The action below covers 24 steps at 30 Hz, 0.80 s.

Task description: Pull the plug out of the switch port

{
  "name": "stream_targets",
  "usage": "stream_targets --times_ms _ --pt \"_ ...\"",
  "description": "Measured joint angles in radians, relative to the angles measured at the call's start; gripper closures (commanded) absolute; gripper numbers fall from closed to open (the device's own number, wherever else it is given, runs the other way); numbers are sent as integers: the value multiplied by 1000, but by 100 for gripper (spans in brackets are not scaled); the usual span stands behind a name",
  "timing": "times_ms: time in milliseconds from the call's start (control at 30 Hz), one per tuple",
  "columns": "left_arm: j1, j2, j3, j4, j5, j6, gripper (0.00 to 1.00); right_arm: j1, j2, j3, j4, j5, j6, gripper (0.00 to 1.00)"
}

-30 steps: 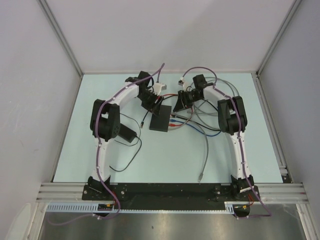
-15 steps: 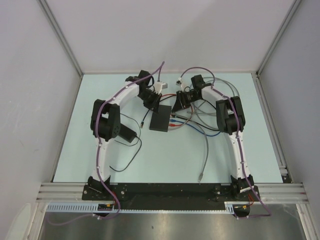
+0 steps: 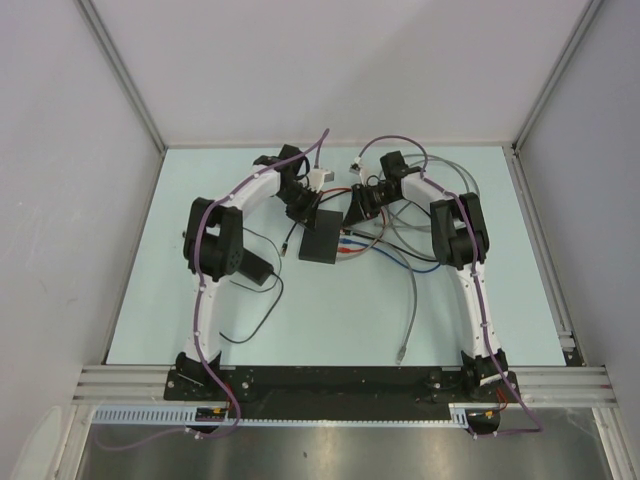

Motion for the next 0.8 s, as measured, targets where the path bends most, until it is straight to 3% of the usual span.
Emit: stream_targets --times_ms 800 --pt "-1 0 0 1 -2 -9 100 -2 22 13 -24 -31 20 76"
